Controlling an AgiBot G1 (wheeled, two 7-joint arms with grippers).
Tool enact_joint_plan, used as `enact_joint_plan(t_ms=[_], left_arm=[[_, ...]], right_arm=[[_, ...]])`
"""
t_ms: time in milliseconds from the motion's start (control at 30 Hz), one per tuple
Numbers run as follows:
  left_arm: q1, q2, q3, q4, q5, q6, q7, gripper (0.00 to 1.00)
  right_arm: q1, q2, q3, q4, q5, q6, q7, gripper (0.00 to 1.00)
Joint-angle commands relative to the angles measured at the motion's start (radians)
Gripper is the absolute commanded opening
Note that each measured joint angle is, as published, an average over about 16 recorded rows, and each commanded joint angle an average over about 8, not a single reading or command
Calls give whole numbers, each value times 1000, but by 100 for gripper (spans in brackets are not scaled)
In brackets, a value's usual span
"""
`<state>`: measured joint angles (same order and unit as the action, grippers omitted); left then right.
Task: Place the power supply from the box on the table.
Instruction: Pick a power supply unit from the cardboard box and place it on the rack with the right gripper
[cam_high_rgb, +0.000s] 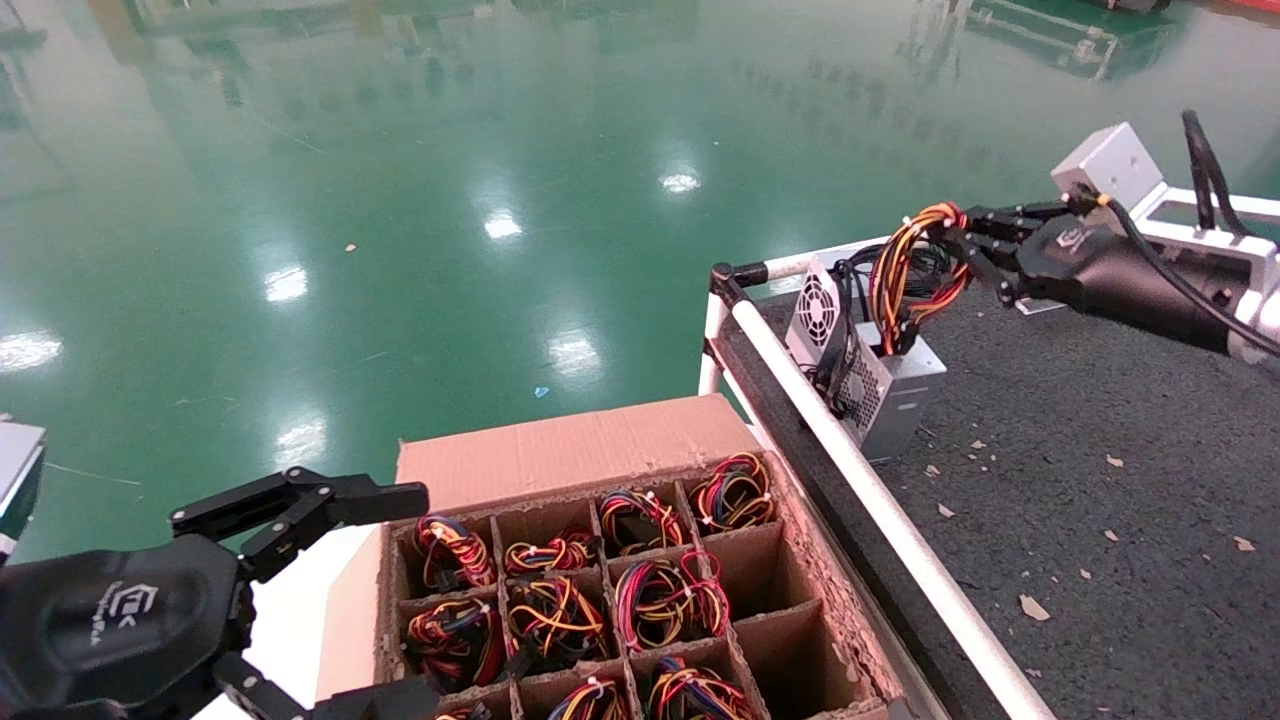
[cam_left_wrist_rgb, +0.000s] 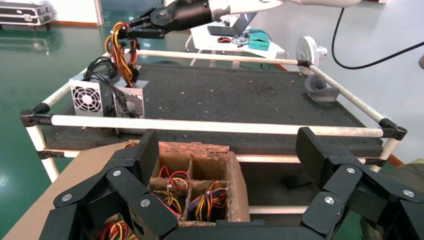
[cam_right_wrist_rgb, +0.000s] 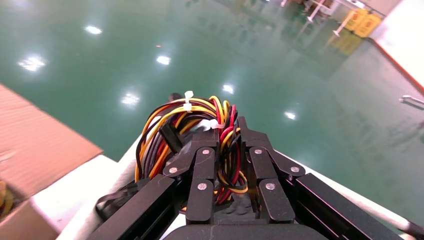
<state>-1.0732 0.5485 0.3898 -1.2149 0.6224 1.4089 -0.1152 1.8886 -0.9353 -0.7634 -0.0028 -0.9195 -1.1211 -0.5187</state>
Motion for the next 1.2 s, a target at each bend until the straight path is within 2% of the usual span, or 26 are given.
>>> enact_joint_plan(t_ms=[33,100,133,300,367,400,1200], left_arm=[[0,0,0,0,0,0,0,100],[0,0,0,0,0,0,0,100],[0,0,0,0,0,0,0,100],[0,0,0,0,0,0,0,100],[0,0,0,0,0,0,0,100],[0,0,0,0,0,0,0,100],[0,0,0,0,0,0,0,100]], right_arm=[[-7,6,-3,3,-4,-22,0,0],[-11,6,-4,4,-6,-31,2,6],[-12,4,-4,3,-6,-30,2,16],[-15,-6,-2,-1,-3,-18,8,79],[-16,-8,-2,-2,-3,-13,8,98],[-17,-9,-2,-2,-3,-12,8,100],[-16,-7,-2,-2,-2,-14,8,100]])
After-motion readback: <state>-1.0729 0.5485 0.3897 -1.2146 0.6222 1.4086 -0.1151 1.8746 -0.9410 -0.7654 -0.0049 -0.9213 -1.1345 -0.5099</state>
